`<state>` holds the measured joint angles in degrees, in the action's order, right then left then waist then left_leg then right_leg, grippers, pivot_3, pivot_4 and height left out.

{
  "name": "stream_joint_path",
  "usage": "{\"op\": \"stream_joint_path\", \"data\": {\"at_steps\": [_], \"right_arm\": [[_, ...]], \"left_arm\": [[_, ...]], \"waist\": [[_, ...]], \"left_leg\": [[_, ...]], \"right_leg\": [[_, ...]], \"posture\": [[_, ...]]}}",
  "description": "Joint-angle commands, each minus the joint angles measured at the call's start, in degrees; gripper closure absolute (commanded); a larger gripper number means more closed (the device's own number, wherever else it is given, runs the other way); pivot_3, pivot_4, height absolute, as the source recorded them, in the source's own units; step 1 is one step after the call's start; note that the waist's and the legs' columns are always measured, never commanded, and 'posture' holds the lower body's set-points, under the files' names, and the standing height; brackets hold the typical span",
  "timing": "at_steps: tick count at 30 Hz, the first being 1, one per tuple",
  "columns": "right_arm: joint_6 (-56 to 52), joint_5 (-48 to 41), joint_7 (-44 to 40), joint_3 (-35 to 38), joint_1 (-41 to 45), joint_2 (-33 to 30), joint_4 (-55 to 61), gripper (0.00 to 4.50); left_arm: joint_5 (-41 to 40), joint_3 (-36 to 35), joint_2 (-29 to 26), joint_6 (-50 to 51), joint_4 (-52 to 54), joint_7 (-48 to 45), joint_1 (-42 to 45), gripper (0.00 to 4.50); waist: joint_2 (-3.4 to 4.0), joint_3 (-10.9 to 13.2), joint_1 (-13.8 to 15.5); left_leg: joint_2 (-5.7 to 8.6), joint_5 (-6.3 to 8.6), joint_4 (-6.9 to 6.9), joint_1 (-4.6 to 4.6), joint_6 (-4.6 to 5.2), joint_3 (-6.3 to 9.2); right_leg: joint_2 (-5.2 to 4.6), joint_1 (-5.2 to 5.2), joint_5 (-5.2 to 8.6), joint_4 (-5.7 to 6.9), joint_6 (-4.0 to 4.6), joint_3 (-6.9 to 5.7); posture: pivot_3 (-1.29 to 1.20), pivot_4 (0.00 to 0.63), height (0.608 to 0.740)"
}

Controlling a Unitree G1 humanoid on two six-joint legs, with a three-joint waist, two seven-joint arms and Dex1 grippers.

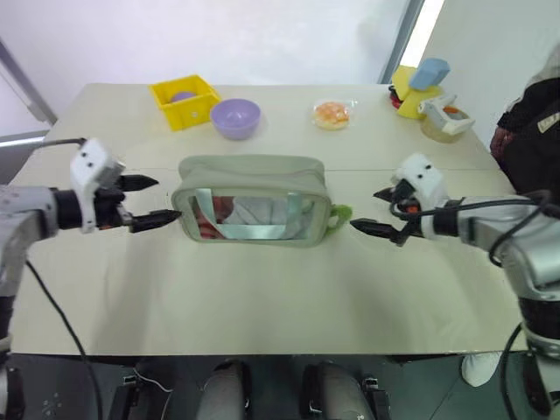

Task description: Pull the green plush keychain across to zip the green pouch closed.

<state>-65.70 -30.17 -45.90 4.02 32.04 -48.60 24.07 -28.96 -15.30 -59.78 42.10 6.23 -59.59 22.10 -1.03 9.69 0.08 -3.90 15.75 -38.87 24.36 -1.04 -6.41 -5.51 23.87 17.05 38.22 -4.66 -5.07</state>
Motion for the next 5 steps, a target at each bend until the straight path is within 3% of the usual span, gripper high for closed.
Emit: {"op": "stream_joint_path", "data": {"at_steps": [1,5], "right_arm": [[-6.39,-8.46,-0.35,4.63,3.31,1.15,6.87,0.0],[-9.34,-9.51,4.6,5.14,6.52,4.35,7.0,0.0]], "left_arm": [[-1.9,-5.0,-1.03,2.58,3.69,1.64,-2.24,0.03],[-3.63,-6.78,-0.47,4.13,4.61,2.97,-2.98,0.03]], "waist": [[-0.01,0.0,0.0],[-0.04,0.01,0.07]], "left_leg": [[0.0,0.0,0.0,0.01,0.0,0.04],[0.0,-0.01,-0.02,0.03,-0.02,0.05]], "right_leg": [[0.0,0.0,0.0,-0.01,0.0,-0.01],[-0.02,0.0,0.0,-0.02,0.0,-0.01]], "posture": [[0.0,0.15,0.739],[0.0,0.15,0.739]]}}
